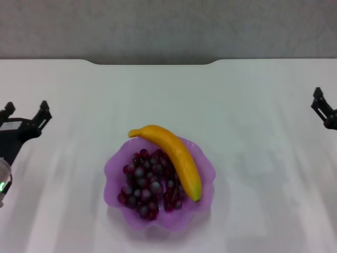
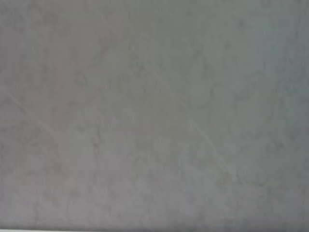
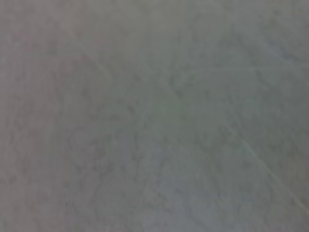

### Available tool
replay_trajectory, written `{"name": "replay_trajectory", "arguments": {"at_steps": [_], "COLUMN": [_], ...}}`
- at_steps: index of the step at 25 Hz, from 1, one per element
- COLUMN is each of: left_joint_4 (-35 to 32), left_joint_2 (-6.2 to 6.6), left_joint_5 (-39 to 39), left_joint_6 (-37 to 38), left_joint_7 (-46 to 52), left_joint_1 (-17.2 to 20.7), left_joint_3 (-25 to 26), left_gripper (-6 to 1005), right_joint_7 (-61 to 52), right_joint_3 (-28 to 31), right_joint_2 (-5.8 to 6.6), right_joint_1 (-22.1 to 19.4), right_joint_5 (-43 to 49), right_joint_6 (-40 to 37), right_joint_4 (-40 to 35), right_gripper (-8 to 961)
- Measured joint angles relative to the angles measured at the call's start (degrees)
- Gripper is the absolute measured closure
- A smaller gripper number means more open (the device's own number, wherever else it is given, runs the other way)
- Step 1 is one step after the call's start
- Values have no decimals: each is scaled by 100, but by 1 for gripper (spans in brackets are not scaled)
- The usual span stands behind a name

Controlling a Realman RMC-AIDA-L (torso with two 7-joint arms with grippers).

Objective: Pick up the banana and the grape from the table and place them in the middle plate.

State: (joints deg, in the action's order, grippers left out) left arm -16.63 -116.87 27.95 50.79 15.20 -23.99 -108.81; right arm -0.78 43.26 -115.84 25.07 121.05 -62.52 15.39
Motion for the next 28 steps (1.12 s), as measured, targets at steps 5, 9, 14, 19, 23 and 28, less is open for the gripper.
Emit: {"name": "replay_trajectory", "arguments": {"at_steps": [5, 9, 14, 19, 23, 28], "left_joint_4": [17, 21, 75, 177, 200, 468], "left_joint_2": [15, 24, 32, 51, 56, 56], "left_joint_5": [-4, -5, 38, 51, 51, 52], "left_joint_6": [-34, -57, -157, -172, -248, -286], "left_joint_7": [-38, -44, -115, -229, -512, -605], "left_joint_1": [-69, -97, -164, -367, -489, -490], "left_joint_3": [-236, -226, -133, 241, 290, 498], "left_gripper": [119, 119, 119, 119, 119, 119], "right_joint_7": [-466, -448, -448, -431, -419, -368], "right_joint_3": [4, -1, -22, -24, 8, -26], "right_joint_2": [1, -6, -8, -9, -8, -8], "right_joint_1": [-146, -181, -182, -204, -177, -36], "right_joint_5": [-37, -225, -355, -355, -355, -352], "right_joint_6": [19, 301, 304, 269, 317, 391], "right_joint_4": [-143, -131, -172, -212, -222, -192], "right_gripper": [61, 62, 62, 62, 62, 62]}}
